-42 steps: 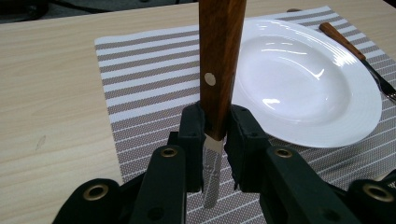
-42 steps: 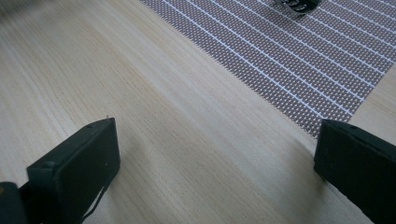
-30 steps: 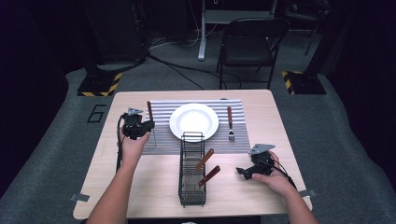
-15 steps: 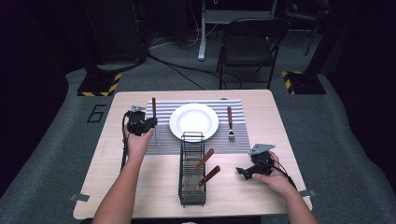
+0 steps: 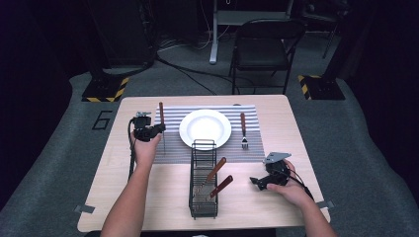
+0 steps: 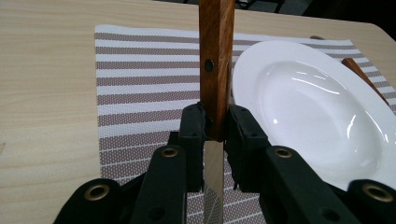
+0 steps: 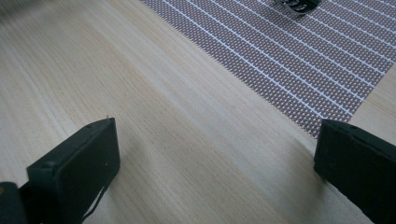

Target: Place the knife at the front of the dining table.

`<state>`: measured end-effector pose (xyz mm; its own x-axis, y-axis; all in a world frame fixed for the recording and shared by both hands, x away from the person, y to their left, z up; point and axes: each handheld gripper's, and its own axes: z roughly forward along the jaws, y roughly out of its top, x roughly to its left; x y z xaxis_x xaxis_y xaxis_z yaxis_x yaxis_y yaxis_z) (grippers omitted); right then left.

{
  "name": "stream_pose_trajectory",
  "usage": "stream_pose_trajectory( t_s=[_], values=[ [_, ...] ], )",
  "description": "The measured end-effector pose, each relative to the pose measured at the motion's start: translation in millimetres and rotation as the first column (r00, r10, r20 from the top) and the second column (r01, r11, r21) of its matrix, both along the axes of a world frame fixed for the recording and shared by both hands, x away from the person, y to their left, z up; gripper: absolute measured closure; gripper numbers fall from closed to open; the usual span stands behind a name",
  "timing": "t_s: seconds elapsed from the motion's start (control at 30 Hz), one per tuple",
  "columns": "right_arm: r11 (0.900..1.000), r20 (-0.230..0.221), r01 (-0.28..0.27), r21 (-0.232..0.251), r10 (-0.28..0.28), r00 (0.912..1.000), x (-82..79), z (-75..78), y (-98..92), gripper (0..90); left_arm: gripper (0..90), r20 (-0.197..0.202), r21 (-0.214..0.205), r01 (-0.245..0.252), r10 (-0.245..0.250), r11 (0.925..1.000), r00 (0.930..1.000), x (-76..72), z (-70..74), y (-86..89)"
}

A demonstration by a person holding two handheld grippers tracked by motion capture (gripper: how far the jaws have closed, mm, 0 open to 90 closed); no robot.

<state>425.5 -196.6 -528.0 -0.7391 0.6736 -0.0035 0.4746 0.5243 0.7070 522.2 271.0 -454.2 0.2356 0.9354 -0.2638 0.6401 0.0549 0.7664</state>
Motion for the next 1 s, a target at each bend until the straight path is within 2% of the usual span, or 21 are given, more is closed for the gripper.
stream_pose_trajectory(
  t_s=[0.43, 1.0],
  values=[
    [1.0, -0.001, 0.001, 0.001, -0.001, 1.0, -0.1, 0.0, 0.1, 0.0, 76.5, -0.027, -0.001, -0.014, 0.013, 0.9999, 0.9995, 12.3, -8.2, -2.8],
    [1.0, 0.0, 0.0, 0.0, 0.0, 1.0, 0.0, 0.0, 0.0, 0.0, 76.4, -0.049, -0.035, -0.061, 0.059, 0.9975, 0.997, 23.3, -21.8, -3.3]
  ],
)
